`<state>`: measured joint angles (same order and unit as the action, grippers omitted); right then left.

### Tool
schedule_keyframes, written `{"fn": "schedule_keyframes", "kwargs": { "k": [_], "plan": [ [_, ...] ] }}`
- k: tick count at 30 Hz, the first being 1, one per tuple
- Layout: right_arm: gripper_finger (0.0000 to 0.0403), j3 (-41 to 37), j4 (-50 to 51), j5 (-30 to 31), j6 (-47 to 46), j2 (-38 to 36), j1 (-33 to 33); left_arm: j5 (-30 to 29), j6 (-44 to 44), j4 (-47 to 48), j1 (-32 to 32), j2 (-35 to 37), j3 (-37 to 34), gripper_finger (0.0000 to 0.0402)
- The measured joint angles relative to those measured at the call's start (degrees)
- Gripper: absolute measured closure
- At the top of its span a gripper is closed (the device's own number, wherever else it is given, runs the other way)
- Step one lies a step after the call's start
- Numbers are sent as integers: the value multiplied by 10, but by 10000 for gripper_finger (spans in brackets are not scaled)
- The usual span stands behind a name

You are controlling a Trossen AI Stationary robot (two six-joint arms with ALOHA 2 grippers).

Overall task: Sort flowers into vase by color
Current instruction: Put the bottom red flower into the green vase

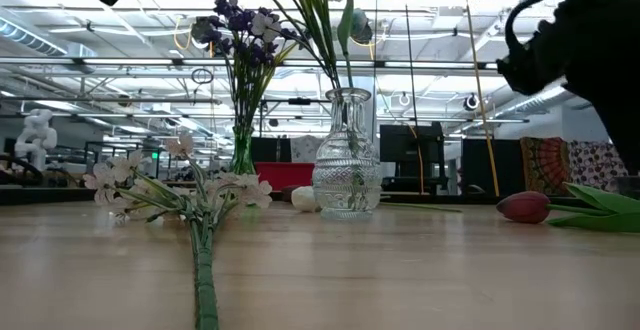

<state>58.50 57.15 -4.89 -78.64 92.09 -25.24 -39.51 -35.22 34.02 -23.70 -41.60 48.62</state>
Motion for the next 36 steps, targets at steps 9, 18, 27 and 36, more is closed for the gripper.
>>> {"fn": "schedule_keyframes", "kwargs": {
  "k": [9,18,27,36],
  "plan": [
    [261,-17,-34,-12,-10,56,-26,0,0,0,0,0,0,313],
    [379,-100,-181,-17,-75,44,-42,1,-19,-2,0,0,0,313],
    [399,-29,-115,205,-62,-119,-46,12,-19,-6,0,1,5,313],
    [401,74,-168,460,172,-257,-43,93,107,-110,-1,-1,27,313]
  ]
}}
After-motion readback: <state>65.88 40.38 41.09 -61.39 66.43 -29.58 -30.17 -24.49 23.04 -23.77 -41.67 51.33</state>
